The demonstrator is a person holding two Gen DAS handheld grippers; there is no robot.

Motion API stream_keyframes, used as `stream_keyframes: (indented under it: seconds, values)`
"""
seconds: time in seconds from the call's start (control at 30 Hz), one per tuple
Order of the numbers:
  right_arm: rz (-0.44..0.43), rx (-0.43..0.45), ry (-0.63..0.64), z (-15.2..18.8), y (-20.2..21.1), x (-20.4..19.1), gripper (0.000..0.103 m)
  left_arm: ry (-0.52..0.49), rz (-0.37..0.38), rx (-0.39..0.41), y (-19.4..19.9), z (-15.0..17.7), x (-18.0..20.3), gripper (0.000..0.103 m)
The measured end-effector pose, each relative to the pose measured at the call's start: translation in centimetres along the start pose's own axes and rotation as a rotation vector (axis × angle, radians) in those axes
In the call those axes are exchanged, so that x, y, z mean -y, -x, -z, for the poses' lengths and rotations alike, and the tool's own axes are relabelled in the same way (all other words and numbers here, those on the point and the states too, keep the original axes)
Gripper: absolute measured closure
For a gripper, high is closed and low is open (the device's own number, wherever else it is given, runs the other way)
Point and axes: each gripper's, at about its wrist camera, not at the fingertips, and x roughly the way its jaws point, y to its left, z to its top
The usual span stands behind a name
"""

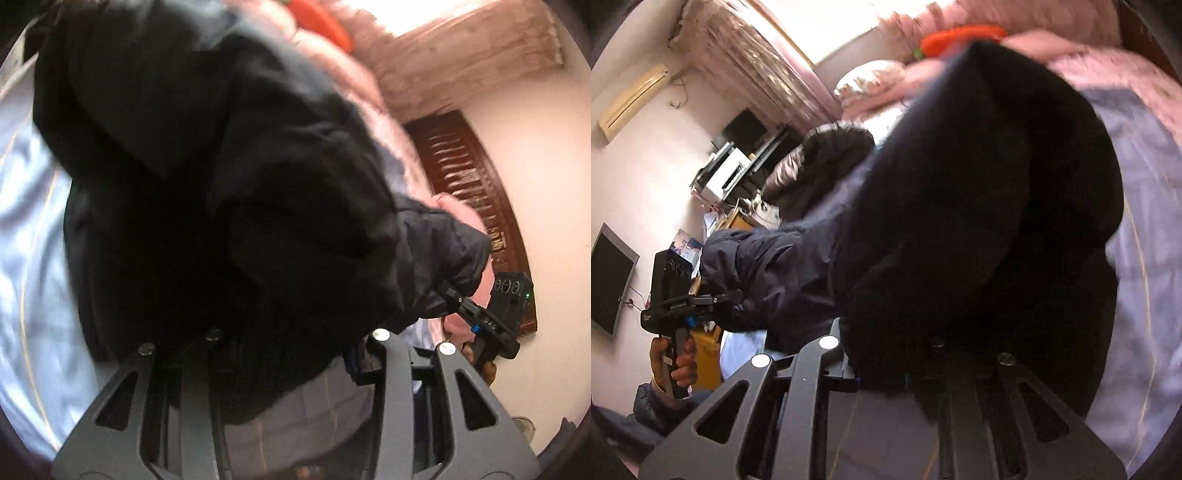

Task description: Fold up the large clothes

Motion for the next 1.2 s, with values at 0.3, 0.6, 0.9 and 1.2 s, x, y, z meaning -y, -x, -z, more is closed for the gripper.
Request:
stream_keyframes:
  seconds: [0.3,0.6,0.9,1.2]
  values:
    - [0.082,-0.167,-0.256,9.4,-3.1,3.9,0.084,0.347,-0.031,-0.069,-3.9,9.7,-6.6,0.056]
    - [0.099,-0.226,-0.475,11.6,-1.8,6.2,0.032,0.291,-0.069,0.017,-0.7,12.1,-4.4,0.054]
    - [0.313,0.07,-0.452,9.9,8.9,3.3,0.031,0.177,-0.158,0.178,7.3,12.8,-1.3,0.05]
    - [0.305,0.094,0.033,4.1,3.4,-8.1,0.031,-0.117,-0.12,0.389,11.9,4.9,7.5,0.037]
